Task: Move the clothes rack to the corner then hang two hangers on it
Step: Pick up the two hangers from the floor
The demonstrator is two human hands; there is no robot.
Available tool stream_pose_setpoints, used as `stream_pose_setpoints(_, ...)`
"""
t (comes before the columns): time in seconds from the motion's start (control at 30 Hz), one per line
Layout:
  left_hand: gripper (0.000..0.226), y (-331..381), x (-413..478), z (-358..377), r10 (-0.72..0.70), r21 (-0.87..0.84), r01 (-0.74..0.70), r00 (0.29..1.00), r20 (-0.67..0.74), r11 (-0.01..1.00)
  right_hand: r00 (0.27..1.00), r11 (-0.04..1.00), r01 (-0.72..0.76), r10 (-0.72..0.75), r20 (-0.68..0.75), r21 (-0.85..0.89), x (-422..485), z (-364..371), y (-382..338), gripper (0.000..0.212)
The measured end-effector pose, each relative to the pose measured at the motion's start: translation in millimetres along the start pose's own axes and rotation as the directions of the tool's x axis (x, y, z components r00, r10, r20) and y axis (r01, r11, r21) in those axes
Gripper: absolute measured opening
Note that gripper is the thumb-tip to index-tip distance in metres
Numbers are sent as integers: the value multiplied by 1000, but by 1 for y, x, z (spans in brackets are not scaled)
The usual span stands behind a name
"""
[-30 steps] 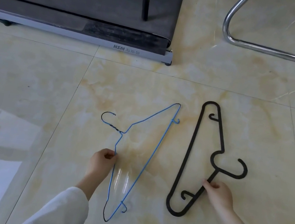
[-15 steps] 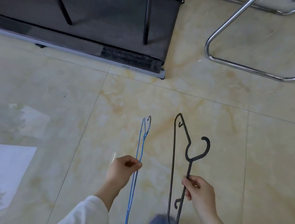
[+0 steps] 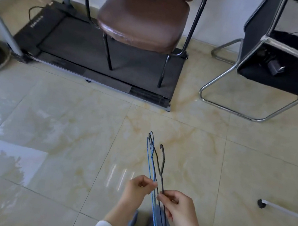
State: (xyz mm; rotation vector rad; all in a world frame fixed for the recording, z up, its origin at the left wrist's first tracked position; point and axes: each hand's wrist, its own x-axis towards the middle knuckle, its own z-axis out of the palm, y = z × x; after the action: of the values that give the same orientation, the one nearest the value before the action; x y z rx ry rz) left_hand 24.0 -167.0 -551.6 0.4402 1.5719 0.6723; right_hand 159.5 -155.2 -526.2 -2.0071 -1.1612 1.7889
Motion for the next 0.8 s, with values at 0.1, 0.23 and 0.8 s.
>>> stream_pose_setpoints(0.1, 30, 26, -45, -4, 22, -50, -21, 1000, 16, 999, 999, 998, 18, -20, 32, 63, -48, 0, -38, 9)
stream_pose_setpoints(0.23, 29, 54, -110, -19, 15, -135, -10, 999, 31, 991, 995, 993, 37, -47, 89, 114, -108, 1, -73, 11)
stream_pose_setpoints(0.8, 13, 36, -267, -14, -32, -566, -121, 967, -253, 816, 863, 980, 137, -47, 503, -144, -223, -6, -90, 19)
